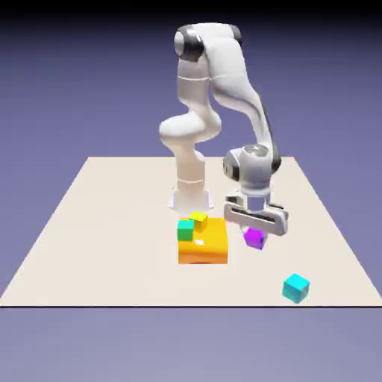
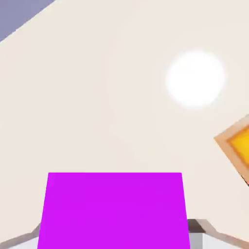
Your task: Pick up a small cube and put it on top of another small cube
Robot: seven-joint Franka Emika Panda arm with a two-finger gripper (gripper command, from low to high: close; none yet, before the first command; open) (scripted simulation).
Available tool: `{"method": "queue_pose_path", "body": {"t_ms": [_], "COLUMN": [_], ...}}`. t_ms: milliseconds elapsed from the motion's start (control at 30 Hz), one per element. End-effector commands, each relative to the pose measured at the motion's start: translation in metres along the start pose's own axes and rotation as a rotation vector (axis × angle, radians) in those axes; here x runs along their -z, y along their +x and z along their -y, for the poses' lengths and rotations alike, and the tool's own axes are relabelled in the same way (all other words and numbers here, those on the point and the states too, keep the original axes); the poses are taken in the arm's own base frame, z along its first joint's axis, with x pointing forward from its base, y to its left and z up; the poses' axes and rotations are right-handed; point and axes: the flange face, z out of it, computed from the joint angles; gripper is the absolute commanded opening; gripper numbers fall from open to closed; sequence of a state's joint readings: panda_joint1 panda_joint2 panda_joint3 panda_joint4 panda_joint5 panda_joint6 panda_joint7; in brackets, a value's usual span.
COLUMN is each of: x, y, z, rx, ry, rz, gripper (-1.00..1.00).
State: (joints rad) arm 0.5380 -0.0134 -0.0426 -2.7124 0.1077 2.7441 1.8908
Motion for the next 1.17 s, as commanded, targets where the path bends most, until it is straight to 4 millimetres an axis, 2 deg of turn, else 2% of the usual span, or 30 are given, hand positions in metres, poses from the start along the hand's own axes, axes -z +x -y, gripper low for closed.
{"method": "queue_pose_path", "body": {"t_ms": [0,200,367,600,700,767,800,1000,1033,1067,1100,1133], "x": [0.007,0.045,0.067,0.079,0.079,0.081,0.081,0.021,0.019,0.019,0.019,0.028], "y": [0.000,0.005,0.018,0.049,0.068,0.085,0.085,0.111,0.112,0.112,0.112,0.108], "z": [-0.003,-0.026,-0.046,-0.075,-0.087,-0.088,-0.088,-0.092,-0.093,-0.093,-0.093,-0.090], "rx": [-0.030,-0.209,-0.376,-0.657,-0.797,-0.893,-0.893,-0.893,-0.893,-0.893,-0.893,-0.894], "ry": [-0.005,-0.008,0.017,0.093,0.139,0.167,0.167,0.167,0.167,0.167,0.167,0.169], "rz": [-0.001,-0.055,-0.160,-0.390,-0.514,-0.552,-0.552,-0.553,-0.552,-0.552,-0.552,-0.557], "gripper": [-1.00,-1.00,-1.00,-1.00,-1.00,-1.00,-1.00,-1.00,-1.00,1.00,1.00,1.00]}}
